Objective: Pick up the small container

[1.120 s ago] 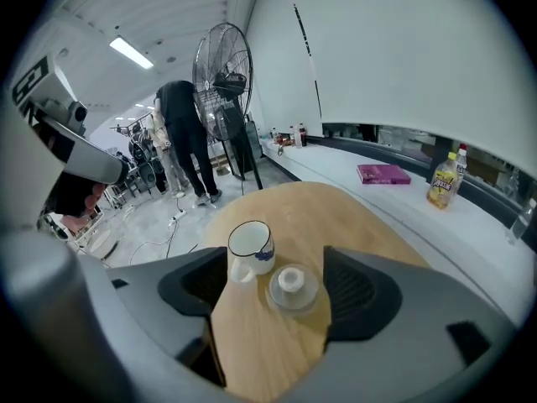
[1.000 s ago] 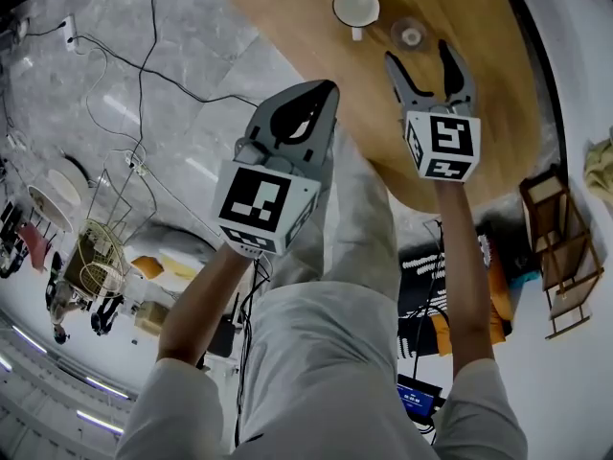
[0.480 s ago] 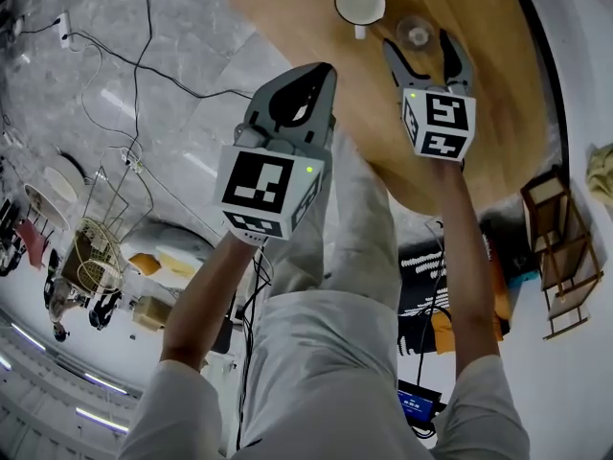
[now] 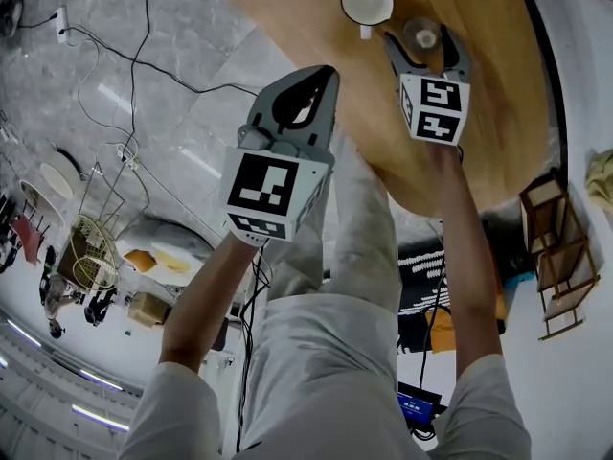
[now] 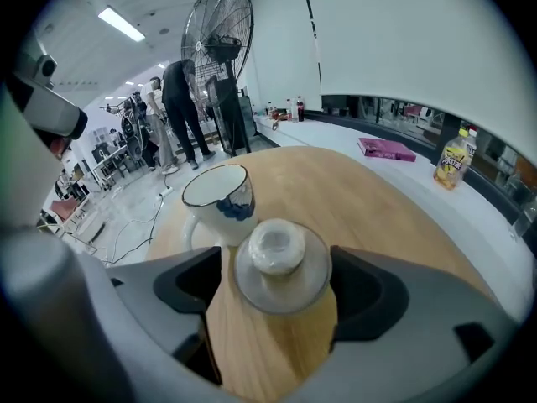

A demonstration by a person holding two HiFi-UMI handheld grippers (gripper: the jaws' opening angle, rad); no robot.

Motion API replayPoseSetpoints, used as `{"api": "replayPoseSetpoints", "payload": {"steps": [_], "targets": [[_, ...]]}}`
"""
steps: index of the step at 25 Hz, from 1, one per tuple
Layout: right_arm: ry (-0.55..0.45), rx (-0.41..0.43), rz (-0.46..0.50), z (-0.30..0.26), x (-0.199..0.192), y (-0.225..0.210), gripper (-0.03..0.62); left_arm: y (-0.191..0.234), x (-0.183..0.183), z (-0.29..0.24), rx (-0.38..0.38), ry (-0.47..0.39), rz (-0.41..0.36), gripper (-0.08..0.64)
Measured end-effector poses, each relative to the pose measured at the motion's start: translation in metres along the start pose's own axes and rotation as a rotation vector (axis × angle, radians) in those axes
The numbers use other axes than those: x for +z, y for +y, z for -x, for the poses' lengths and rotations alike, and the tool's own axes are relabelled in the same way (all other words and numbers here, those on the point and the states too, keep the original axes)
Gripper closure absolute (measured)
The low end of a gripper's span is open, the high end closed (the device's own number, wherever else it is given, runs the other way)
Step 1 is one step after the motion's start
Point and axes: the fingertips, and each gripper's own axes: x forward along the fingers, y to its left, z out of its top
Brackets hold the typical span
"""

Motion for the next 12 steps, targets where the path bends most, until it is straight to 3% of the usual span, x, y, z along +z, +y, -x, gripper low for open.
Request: {"api": "replayPoseSetpoints", "payload": {"steps": [8, 12], "targets": [[0.009, -0.048, 0.018, -0.017, -0.007, -0.006, 0.199, -0.005, -0.003, -0.002, -0.010, 0.000, -0.005, 0.540], [0.016, -0.066, 0.031, -0.018, -0.006, -0.007, 0.245, -0.002, -0.005, -0.001, -0.003, -0.002, -0.001, 0.540]]}}
